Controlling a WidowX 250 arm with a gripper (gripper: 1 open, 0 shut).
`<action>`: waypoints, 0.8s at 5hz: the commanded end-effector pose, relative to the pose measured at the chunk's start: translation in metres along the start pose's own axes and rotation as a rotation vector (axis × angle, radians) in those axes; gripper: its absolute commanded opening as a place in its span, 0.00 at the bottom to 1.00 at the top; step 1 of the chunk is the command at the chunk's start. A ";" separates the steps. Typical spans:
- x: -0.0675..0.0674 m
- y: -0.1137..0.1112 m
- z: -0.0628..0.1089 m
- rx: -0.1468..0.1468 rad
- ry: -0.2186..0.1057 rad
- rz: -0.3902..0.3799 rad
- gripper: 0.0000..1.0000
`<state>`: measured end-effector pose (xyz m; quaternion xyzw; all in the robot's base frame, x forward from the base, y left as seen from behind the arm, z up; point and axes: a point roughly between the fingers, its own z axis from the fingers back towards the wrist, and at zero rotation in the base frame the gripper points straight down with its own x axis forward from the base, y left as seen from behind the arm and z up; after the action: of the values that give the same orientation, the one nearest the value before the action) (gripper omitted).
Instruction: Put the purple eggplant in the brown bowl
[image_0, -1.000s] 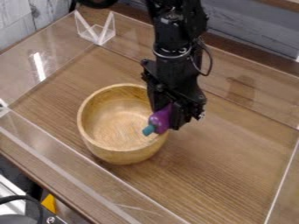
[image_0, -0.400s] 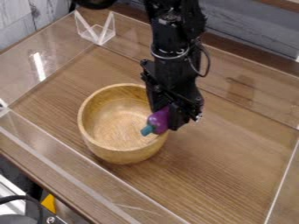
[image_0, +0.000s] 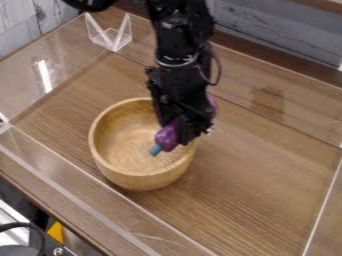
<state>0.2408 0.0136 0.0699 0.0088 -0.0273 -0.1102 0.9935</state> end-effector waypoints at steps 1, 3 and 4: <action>-0.001 0.008 0.003 0.018 -0.015 0.014 0.00; -0.004 0.013 0.005 0.029 -0.004 0.034 1.00; -0.004 0.016 0.005 0.034 -0.001 0.040 0.00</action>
<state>0.2340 0.0253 0.0669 0.0200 -0.0122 -0.0949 0.9952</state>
